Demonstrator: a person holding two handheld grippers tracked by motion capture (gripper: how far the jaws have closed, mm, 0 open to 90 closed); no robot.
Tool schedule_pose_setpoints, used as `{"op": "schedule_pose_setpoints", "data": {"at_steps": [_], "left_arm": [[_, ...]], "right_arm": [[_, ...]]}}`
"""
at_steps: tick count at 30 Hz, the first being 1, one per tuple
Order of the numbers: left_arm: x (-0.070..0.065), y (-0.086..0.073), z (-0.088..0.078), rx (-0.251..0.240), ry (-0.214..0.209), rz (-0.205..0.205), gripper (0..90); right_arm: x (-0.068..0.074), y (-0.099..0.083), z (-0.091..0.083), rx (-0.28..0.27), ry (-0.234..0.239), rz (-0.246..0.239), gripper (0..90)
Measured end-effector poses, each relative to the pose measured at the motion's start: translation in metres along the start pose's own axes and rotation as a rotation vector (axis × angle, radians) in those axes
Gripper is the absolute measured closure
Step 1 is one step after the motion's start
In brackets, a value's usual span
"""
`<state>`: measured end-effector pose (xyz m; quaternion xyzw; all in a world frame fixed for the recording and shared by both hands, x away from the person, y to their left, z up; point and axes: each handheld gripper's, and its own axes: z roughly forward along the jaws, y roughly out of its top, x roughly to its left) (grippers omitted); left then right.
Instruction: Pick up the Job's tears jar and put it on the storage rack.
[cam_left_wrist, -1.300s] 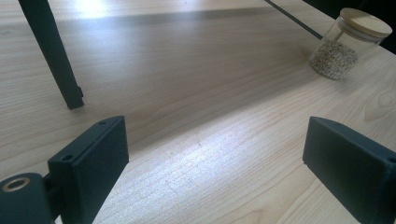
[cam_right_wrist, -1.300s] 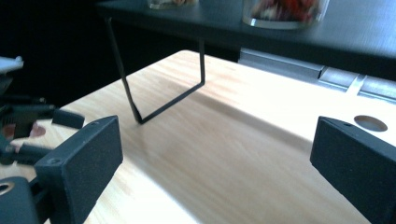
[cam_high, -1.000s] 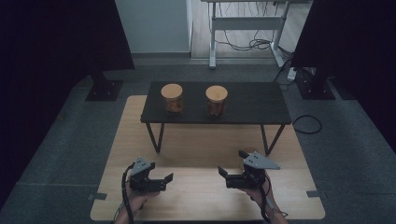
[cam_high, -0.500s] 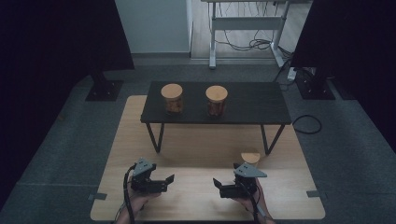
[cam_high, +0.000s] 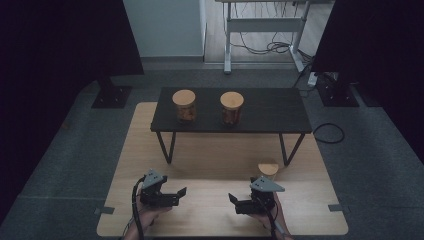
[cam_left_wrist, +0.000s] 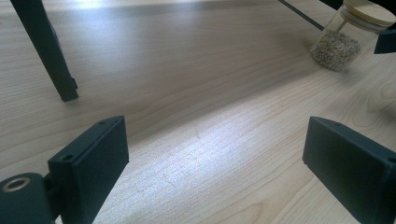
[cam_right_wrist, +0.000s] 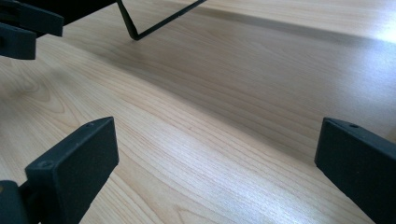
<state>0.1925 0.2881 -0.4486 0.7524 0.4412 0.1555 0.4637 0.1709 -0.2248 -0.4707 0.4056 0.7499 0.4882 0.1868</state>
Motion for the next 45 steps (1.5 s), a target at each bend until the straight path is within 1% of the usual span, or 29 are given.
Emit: {"op": "schedule_pose_setpoints", "data": {"at_steps": [6, 8, 14, 16, 22, 26, 28, 32, 37, 40, 45], "left_arm": [[0.001, 0.000, 0.000, 0.001, 0.001, -0.003, 6.5], [0.001, 0.000, 0.000, 0.002, 0.002, -0.003, 6.5], [0.001, 0.001, 0.001, 0.001, 0.000, 0.002, 6.5], [0.001, 0.002, 0.001, 0.000, -0.002, 0.003, 6.5], [0.001, 0.004, 0.004, -0.004, -0.011, 0.009, 6.6], [0.001, 0.006, 0.006, -0.004, -0.019, 0.014, 6.6], [0.001, 0.007, 0.007, -0.003, -0.023, 0.018, 6.5], [0.001, 0.008, 0.008, -0.002, -0.029, 0.022, 6.5], [0.002, 0.008, 0.007, -0.002, -0.026, 0.018, 6.5], [0.002, 0.006, 0.005, -0.001, -0.018, 0.014, 6.6], [0.003, 0.004, 0.002, -0.005, -0.007, 0.011, 6.6]], "right_arm": [[-0.004, -0.003, -0.009, -0.002, -0.017, 0.030, 0.0], [-0.004, -0.005, -0.012, -0.006, -0.031, 0.035, 0.0], [-0.006, -0.008, -0.020, -0.012, -0.044, 0.040, 0.0], [-0.008, -0.011, -0.025, -0.019, -0.048, 0.043, 0.0], [-0.009, -0.020, -0.038, -0.031, -0.078, 0.056, 0.3], [-0.010, -0.023, -0.044, -0.025, -0.098, 0.051, 0.6], [-0.011, -0.025, -0.046, -0.021, -0.109, 0.054, 0.8], [-0.014, -0.026, -0.047, -0.016, -0.118, 0.056, 0.9], [-0.025, -0.029, -0.047, -0.018, -0.110, 0.043, 1.0], [-0.033, -0.027, -0.043, -0.003, -0.109, 0.032, 1.0], [-0.040, -0.026, -0.038, 0.017, -0.134, 0.023, 1.0]]}}
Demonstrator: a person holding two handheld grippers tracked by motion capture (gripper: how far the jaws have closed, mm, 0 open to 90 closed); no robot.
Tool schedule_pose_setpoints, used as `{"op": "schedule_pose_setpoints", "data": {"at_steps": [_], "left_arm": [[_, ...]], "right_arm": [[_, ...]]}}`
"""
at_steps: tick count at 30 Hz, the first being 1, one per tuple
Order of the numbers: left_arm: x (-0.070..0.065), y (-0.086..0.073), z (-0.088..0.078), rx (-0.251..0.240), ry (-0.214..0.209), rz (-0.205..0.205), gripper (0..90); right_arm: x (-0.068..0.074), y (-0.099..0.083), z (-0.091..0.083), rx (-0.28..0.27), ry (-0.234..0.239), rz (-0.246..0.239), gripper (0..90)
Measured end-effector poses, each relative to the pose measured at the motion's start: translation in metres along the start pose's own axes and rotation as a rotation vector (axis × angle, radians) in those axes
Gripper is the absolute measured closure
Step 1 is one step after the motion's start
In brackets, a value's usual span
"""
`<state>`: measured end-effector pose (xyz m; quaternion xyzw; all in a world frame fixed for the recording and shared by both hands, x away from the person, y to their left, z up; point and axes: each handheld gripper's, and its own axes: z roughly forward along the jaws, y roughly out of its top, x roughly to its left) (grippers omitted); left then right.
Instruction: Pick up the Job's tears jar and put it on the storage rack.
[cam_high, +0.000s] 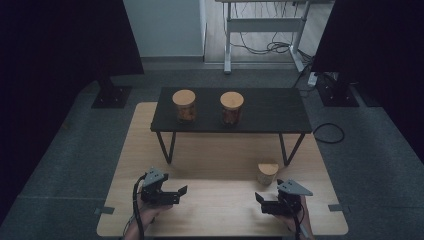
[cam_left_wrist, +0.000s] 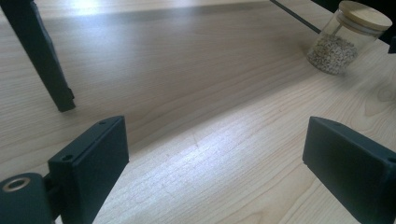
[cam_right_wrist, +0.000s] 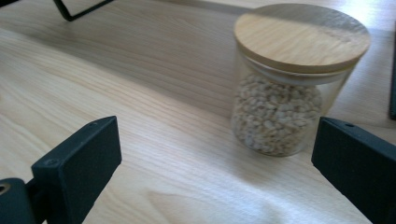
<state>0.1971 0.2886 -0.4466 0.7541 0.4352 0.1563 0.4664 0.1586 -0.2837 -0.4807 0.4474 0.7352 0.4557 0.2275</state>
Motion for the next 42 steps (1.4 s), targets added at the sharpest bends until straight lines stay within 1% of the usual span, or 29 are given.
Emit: {"op": "schedule_pose_setpoints", "data": {"at_steps": [4, 6, 9, 11, 12, 16, 20, 24, 27, 29, 37, 42], "left_arm": [[0.000, -0.002, -0.002, 0.004, 0.006, -0.004, 6.6], [-0.001, -0.002, -0.003, 0.003, 0.008, -0.004, 6.6], [-0.002, -0.004, -0.004, -0.005, 0.017, -0.006, 6.5], [-0.002, -0.004, -0.005, -0.009, 0.016, -0.004, 6.5], [-0.003, -0.005, -0.005, -0.010, 0.015, 0.003, 6.5], [-0.003, -0.004, -0.004, -0.006, 0.020, 0.002, 6.5], [-0.004, -0.004, -0.003, 0.002, 0.020, 0.002, 6.5], [-0.003, -0.004, -0.002, 0.003, 0.020, 0.001, 6.5], [-0.002, -0.004, -0.002, 0.004, 0.022, -0.001, 6.5], [-0.002, -0.005, -0.001, 0.008, 0.029, -0.008, 6.5], [-0.002, -0.005, 0.001, 0.017, 0.032, -0.009, 6.4], [-0.001, -0.005, 0.003, 0.021, 0.031, -0.013, 6.4]], "right_arm": [[-0.005, 0.002, 0.005, 0.013, -0.026, -0.001, 1.0], [-0.008, 0.002, 0.008, 0.017, -0.031, 0.000, 1.1], [-0.007, 0.002, 0.012, 0.012, -0.054, -0.019, 2.0], [-0.009, 0.002, 0.014, 0.012, -0.055, -0.017, 2.2], [-0.010, 0.002, 0.017, 0.015, -0.067, -0.024, 2.4], [-0.014, 0.003, 0.022, 0.023, -0.073, -0.016, 2.5], [-0.018, 0.004, 0.025, 0.026, -0.063, -0.010, 2.6], [-0.025, 0.003, 0.029, 0.020, -0.035, -0.005, 2.7], [-0.027, 0.005, 0.032, 0.024, -0.028, -0.008, 2.7], [-0.031, 0.007, 0.035, 0.025, -0.014, 0.005, 2.8], [-0.034, 0.013, 0.047, 0.031, -0.014, 0.004, 3.9], [-0.034, 0.018, 0.056, 0.033, -0.019, 0.005, 7.4]]}}
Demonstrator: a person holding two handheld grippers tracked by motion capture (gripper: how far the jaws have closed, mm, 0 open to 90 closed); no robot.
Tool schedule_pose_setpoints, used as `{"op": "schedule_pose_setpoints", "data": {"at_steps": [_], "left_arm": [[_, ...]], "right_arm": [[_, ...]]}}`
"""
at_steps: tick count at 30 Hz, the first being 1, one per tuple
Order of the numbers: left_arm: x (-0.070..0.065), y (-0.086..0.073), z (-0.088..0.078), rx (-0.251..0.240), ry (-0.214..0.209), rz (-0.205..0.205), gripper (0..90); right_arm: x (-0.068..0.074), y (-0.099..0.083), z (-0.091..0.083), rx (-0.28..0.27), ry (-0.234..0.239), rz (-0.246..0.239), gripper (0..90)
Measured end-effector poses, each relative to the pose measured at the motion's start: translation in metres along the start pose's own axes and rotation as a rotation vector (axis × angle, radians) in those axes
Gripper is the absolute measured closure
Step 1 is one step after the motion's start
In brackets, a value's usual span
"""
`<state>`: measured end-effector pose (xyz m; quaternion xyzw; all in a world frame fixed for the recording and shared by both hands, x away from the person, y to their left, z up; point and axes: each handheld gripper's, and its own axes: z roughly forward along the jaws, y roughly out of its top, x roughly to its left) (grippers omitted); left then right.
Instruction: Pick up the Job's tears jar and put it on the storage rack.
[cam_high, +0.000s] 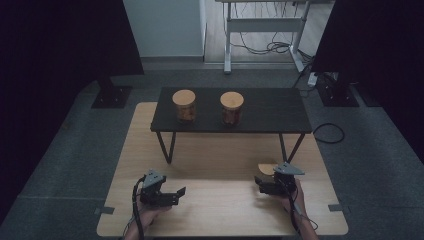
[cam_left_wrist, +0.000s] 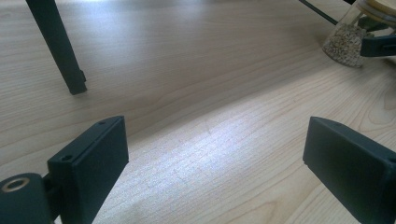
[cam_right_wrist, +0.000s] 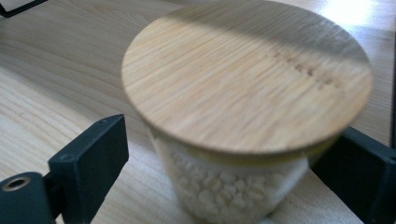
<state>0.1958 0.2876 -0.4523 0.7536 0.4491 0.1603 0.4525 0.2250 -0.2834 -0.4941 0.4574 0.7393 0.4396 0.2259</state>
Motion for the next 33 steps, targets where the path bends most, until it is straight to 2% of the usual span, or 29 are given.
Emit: {"op": "schedule_pose_setpoints", "data": {"at_steps": [4, 9, 11, 18, 23, 33], "left_arm": [[0.001, 0.000, 0.000, 0.001, 0.001, -0.003, 6.4], [0.001, 0.000, -0.001, -0.003, 0.000, -0.004, 6.4], [0.001, 0.000, -0.001, -0.002, 0.000, -0.002, 6.4], [-0.001, 0.000, -0.001, -0.004, -0.005, 0.004, 6.4], [-0.001, 0.000, -0.002, -0.008, -0.005, 0.003, 6.4], [-0.002, 0.001, -0.004, -0.018, -0.007, 0.007, 6.4]], "right_arm": [[0.002, 0.004, 0.005, 0.012, -0.006, -0.001, 11.0], [0.010, 0.006, 0.007, 0.027, -0.061, -0.001, 23.4], [0.008, 0.005, 0.007, 0.028, -0.054, 0.004, 23.6], [0.014, 0.005, 0.006, 0.024, -0.073, -0.012, 24.6], [0.010, 0.004, 0.003, 0.015, -0.036, -0.010, 24.8], [0.019, 0.004, -0.013, -0.014, 0.009, -0.042, 24.8]]}}
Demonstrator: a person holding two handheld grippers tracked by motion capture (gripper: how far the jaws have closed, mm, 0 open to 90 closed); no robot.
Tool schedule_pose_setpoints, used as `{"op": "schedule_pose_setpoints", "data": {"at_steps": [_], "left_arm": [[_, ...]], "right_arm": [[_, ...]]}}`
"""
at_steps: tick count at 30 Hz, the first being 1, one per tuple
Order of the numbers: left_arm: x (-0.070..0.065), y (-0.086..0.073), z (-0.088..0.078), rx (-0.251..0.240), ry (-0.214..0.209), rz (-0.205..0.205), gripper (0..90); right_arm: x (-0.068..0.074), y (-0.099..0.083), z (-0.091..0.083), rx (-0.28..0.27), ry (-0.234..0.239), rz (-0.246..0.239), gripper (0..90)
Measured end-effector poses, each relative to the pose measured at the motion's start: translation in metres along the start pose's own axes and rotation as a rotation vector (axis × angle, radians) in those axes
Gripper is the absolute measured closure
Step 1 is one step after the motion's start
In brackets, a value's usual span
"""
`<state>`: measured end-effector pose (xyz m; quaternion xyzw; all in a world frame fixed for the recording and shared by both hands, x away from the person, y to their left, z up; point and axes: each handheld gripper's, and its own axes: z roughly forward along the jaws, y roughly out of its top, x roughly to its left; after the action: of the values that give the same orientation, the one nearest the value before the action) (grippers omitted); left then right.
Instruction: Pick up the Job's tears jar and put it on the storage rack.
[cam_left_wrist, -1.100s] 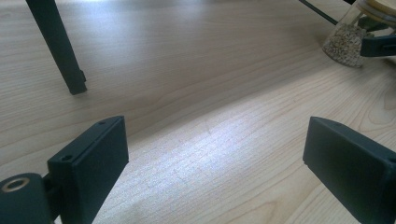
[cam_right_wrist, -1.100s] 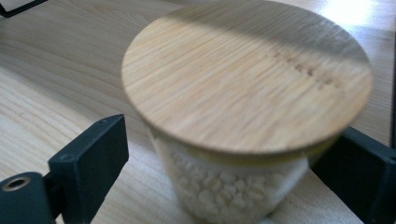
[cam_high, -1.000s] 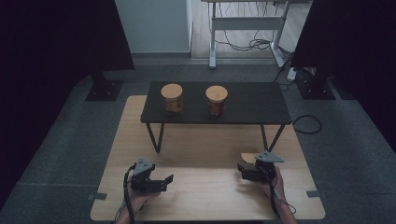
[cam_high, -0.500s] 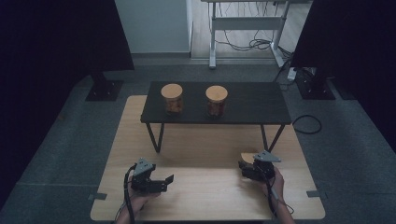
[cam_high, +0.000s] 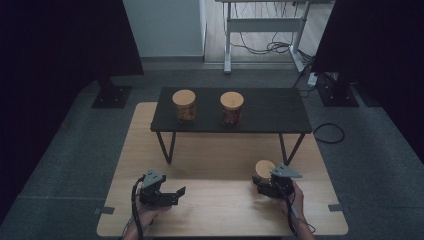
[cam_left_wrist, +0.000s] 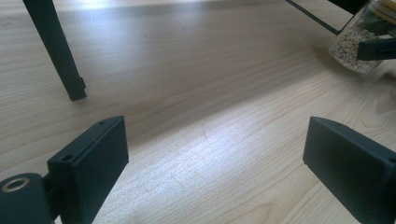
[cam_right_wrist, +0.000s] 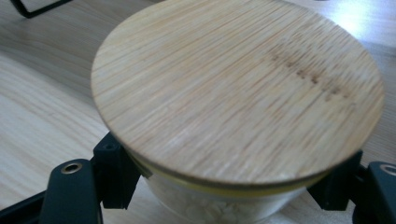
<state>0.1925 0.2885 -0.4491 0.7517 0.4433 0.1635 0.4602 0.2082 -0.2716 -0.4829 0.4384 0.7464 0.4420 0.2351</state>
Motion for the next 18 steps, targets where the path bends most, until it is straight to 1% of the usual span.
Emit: {"op": "schedule_pose_setpoints", "data": {"at_steps": [7, 18], "left_arm": [[0.000, 0.000, -0.001, -0.004, 0.001, 0.003, 6.4], [-0.001, 0.000, -0.002, -0.006, 0.000, 0.004, 6.4]], "right_arm": [[0.003, -0.001, -0.008, -0.012, 0.020, -0.010, 24.8], [0.008, -0.003, -0.014, -0.026, 0.033, -0.029, 24.8]]}}
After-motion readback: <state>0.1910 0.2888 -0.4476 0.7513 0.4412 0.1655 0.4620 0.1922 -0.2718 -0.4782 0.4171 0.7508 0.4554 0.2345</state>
